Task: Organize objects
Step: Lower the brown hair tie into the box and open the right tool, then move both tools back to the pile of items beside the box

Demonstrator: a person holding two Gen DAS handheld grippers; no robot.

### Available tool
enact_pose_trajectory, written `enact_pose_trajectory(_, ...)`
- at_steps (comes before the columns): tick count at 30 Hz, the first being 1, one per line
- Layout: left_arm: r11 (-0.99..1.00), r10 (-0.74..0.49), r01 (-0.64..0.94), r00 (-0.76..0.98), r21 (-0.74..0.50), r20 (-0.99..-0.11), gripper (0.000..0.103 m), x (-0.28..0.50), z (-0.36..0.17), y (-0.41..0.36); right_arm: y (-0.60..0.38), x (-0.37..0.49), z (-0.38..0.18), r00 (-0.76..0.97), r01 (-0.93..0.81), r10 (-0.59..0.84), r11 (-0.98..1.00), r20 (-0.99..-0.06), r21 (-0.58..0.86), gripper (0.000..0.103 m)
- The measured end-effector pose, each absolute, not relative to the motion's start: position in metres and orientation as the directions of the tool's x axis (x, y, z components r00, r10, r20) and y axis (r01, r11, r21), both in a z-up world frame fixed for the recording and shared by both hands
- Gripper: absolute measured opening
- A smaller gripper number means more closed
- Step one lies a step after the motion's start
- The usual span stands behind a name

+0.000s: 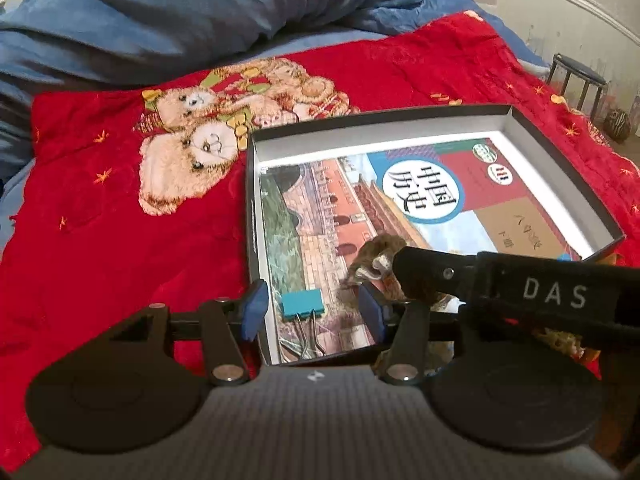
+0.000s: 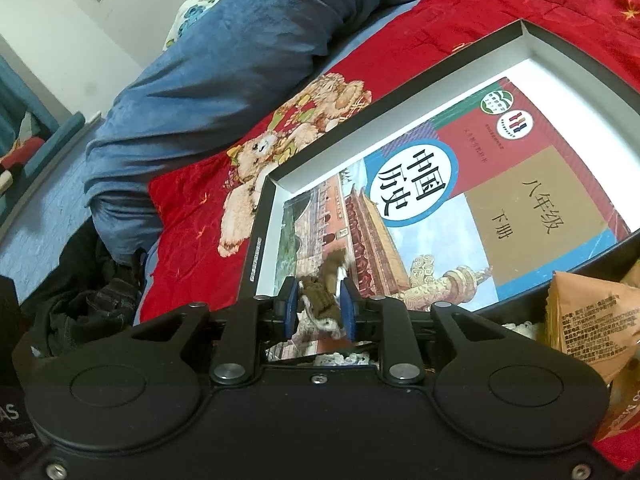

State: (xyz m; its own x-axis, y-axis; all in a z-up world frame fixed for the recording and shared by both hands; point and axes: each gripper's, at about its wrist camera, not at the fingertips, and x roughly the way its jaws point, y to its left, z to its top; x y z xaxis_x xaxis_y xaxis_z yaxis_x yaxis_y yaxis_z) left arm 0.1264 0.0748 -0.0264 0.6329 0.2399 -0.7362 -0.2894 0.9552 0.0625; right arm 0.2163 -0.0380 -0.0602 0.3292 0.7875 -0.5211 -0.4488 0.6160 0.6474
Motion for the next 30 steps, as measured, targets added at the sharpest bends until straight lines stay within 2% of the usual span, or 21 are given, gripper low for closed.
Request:
enact_pose_trajectory(3,0.949,0.275,-0.303,0.653,0.089,-0.706,0.071,0.124,-0.020,0.075,-0.042,0.218,-0.057,0.338,-0.439,0.793,0.609,-0.506,0.661,0.029)
enact_pose_trajectory(7,0.943,0.285,-0.323,0.676,0.074,-0.679,0.072,0.119,-0.010,0.080,-0.055,0.214,-0.040,0.381,-0.448,0.798,0.601,-0.467,0.662,0.041)
enact_pose_trajectory(10,0.942,0.283,-0.331,0.704,0.052,-0.652,0.073,0.111,-0.002,0.083,-0.072,0.207,-0.020,0.425,-0.458,0.793,0.605,-0.436,0.652,0.045)
enact_pose_trajectory(16,0.959,0.212,-0.283,0.773,-0.026,-0.597,0.075,0.089,0.018,0.079,-0.121,0.185,0.016,0.535,-0.438,0.747,0.645,-0.395,0.626,0.053)
enact_pose_trajectory(22,0.979,0.122,-0.193,0.810,-0.065,-0.574,0.077,0.056,0.028,0.055,-0.164,0.146,0.038,0.639,-0.388,0.649,0.735,-0.413,0.557,0.055)
enact_pose_trajectory(30,0.988,0.021,-0.107,0.814,-0.114,-0.580,0.077,0.032,0.019,0.022,-0.188,0.103,0.034,0.679,-0.303,0.532,0.831,-0.506,0.467,0.055)
